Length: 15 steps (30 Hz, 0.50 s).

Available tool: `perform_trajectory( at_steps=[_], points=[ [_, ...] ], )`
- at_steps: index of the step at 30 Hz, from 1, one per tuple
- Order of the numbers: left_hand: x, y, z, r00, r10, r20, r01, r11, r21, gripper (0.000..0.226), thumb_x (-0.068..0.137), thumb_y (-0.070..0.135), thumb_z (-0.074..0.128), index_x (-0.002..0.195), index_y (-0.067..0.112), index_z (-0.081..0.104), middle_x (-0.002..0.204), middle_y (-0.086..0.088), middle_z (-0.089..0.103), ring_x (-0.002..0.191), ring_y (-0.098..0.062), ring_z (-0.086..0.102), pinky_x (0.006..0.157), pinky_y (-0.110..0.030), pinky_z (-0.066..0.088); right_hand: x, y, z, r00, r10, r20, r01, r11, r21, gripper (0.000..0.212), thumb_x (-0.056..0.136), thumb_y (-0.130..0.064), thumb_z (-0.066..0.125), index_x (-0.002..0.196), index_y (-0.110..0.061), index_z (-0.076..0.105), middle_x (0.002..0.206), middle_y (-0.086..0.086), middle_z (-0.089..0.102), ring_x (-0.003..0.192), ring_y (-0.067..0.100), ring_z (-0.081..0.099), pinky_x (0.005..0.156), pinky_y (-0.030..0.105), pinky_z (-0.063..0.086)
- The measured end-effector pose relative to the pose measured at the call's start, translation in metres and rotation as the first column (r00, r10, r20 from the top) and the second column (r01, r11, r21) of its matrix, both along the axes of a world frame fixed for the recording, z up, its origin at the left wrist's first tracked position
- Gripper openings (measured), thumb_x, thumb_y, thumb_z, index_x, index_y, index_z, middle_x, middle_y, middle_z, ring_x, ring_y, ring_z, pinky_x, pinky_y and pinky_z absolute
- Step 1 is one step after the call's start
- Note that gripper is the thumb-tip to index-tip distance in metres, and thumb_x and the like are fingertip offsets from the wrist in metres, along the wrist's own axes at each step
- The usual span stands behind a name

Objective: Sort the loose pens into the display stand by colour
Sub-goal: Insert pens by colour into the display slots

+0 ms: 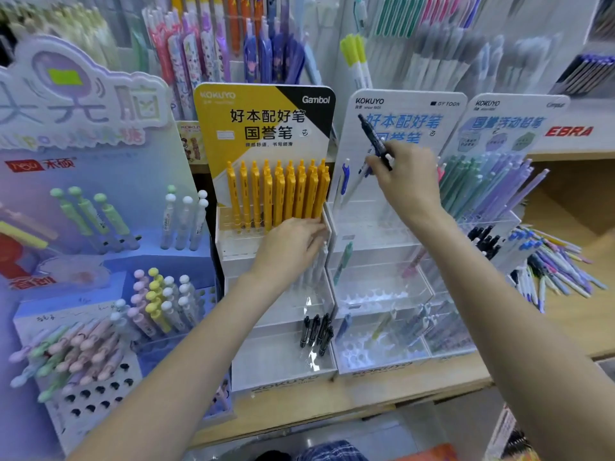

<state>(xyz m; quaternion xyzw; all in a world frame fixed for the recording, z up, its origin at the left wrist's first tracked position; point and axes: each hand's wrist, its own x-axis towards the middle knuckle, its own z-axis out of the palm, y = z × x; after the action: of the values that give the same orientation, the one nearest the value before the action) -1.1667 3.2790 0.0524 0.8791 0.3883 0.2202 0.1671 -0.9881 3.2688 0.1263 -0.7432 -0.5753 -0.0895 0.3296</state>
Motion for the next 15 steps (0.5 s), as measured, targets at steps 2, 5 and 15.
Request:
perform_trajectory(
  at_steps=[2, 5, 15],
  points=[
    [0.001, 0.001, -0.003, 1.0, 0.007, 0.0, -0.007, 1.0, -0.004, 0.032, 0.096, 0.021, 0.047, 0.125, 0.017, 0.058, 0.135, 0.002, 0.053, 0.123, -0.016, 0.048, 0.1, -0.03, 0.038, 0.002, 0.003, 0.003, 1.0, 0.001, 0.015, -0.001, 1.0, -0.016, 0.023, 0.092, -0.023, 0.054, 0.092, -0.005, 0.069, 0.085, 0.015, 0.067, 0.076, 0.031, 0.056, 0.06, 0.031, 0.031],
    [0.002, 0.002, -0.006, 1.0, 0.02, 0.008, -0.02, 1.0, -0.008, 0.032, 0.096, 0.021, 0.047, 0.125, 0.017, 0.058, 0.135, 0.001, 0.053, 0.124, -0.016, 0.048, 0.101, -0.032, 0.038, 0.007, 0.004, 0.003, 0.999, -0.003, -0.042, 0.001, 0.999, -0.04, 0.02, 0.091, -0.021, 0.056, 0.09, -0.006, 0.069, 0.082, 0.016, 0.068, 0.07, 0.027, 0.053, 0.059, 0.031, 0.034],
    [0.006, 0.004, -0.012, 0.996, 0.076, 0.037, -0.076, 0.997, -0.004, 0.031, 0.096, 0.023, 0.046, 0.123, 0.021, 0.06, 0.133, 0.005, 0.055, 0.123, -0.014, 0.048, 0.099, -0.032, 0.039, 0.0, 0.018, -0.024, 0.993, 0.071, -0.092, -0.087, 0.981, -0.176, 0.023, 0.09, -0.023, 0.061, 0.101, -0.003, 0.064, 0.093, 0.017, 0.066, 0.085, 0.034, 0.06, 0.071, 0.041, 0.05]
  ],
)
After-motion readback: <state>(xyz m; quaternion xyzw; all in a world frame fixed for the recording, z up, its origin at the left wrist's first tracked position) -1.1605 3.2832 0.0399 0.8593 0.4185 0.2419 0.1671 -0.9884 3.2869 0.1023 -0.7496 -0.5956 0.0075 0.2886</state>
